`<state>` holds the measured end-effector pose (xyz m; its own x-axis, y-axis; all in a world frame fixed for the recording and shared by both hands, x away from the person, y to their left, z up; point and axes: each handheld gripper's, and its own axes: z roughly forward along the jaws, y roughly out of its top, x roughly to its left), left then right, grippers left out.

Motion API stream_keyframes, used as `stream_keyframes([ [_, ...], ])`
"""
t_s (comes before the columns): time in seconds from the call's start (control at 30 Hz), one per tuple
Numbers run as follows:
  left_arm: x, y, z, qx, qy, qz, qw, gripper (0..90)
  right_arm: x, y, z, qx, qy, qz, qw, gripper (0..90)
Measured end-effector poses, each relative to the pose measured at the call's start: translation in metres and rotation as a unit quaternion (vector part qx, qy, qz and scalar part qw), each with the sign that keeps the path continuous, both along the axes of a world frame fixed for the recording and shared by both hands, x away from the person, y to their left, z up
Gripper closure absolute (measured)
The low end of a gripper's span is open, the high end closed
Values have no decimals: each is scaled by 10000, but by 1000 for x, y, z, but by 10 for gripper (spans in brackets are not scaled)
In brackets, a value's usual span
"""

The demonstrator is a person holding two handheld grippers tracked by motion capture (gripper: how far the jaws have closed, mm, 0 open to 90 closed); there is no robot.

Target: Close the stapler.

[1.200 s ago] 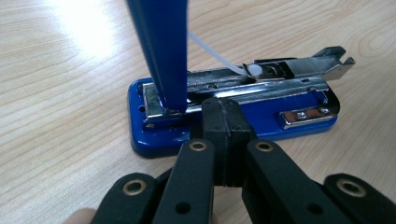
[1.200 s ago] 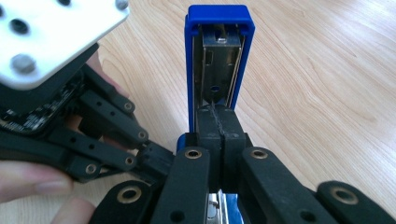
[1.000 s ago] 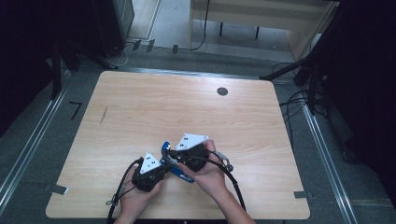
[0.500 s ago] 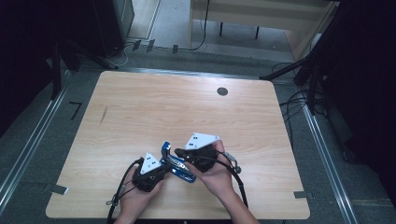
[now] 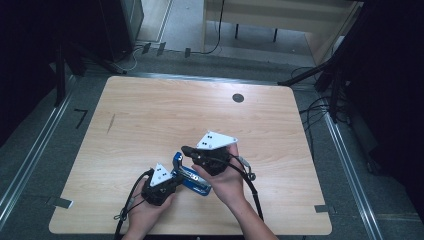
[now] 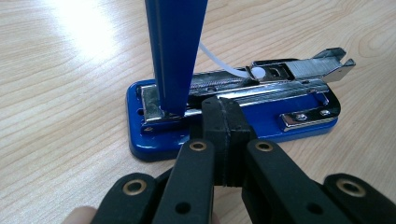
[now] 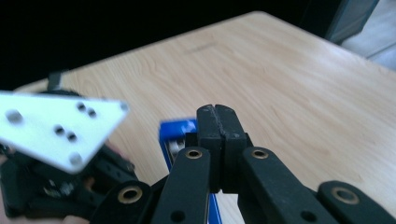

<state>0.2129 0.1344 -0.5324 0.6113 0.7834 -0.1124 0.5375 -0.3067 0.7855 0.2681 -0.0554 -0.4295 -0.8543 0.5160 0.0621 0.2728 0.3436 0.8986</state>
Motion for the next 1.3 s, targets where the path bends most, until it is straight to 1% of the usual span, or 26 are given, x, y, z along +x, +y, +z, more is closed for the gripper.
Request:
stream_keyframes([
  [0.07,0,0,0,20,-4,-11,10000,900,-2,4,2,63,-73,-8,10000,900],
  [0.17,0,0,0,36,-17,-9,10000,900,-5,8,3,78,-156,67,9998,900],
  [0.23,0,0,0,38,-20,-2,10000,900,-6,10,4,82,-144,100,9998,900],
  [0.27,0,0,0,40,-21,-1,10000,900,-5,13,3,67,-115,159,9998,900],
  [0.47,0,0,0,49,-32,2,10000,900,-1,22,3,-46,-137,224,9996,900],
  [0.57,0,0,0,47,-28,-5,10000,900,1,26,3,-148,-155,259,9994,900],
  [0.6,0,0,0,53,-37,-7,10000,900,0,26,3,-192,-177,258,9993,900],
  [0.67,0,0,0,58,-35,-9,10000,900,0,25,3,-202,-194,248,9993,900],
  [0.8,0,0,0,38,-20,-13,10000,900,-3,17,3,-241,-198,203,9993,900],
  [1.03,0,0,0,35,-14,-13,10000,900,-4,11,2,-220,-173,202,9994,900],
  [1.23,0,0,0,36,-22,-9,10000,900,-1,14,2,-173,-146,202,9995,900],
  [1.3,0,0,0,38,-28,-6,10000,900,0,17,1,-167,-187,217,9994,900],
])
